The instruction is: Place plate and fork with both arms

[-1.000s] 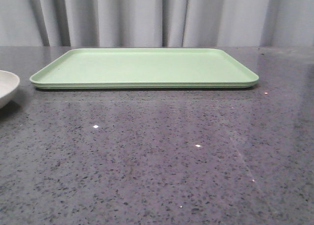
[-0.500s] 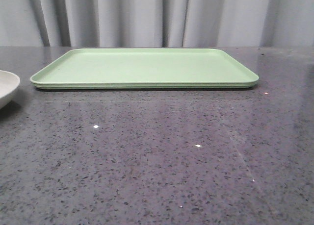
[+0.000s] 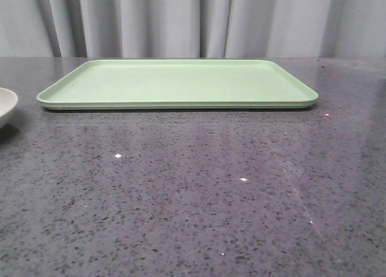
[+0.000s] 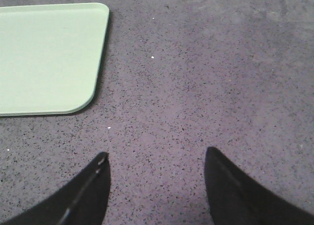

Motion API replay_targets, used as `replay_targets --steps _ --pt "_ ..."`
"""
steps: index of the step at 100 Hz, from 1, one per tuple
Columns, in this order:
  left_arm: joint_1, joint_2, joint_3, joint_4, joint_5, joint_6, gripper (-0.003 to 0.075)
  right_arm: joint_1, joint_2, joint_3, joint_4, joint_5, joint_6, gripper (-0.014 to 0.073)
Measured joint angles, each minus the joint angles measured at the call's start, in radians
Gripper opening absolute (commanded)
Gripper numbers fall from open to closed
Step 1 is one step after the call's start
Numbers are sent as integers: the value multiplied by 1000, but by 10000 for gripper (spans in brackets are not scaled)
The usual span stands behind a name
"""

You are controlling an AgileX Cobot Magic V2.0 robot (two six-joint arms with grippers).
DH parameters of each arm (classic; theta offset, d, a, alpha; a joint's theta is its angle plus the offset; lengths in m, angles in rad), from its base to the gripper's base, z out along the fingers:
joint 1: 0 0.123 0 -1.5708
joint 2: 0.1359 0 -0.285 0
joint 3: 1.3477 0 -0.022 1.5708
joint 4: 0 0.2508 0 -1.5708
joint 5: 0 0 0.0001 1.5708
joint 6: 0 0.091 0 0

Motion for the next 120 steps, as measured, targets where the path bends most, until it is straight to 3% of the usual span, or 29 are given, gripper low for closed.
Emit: replay_targets --steps 19,62,120 --pt "2 0 -7 -5 0 0 -21 0 0 0 0 0 -3 437" --pt "2 0 -10 -30 0 0 -20 0 0 0 0 0 -1 437" --pt "4 -135 -12 -268 68 137 -20 0 0 0 0 16 -1 437"
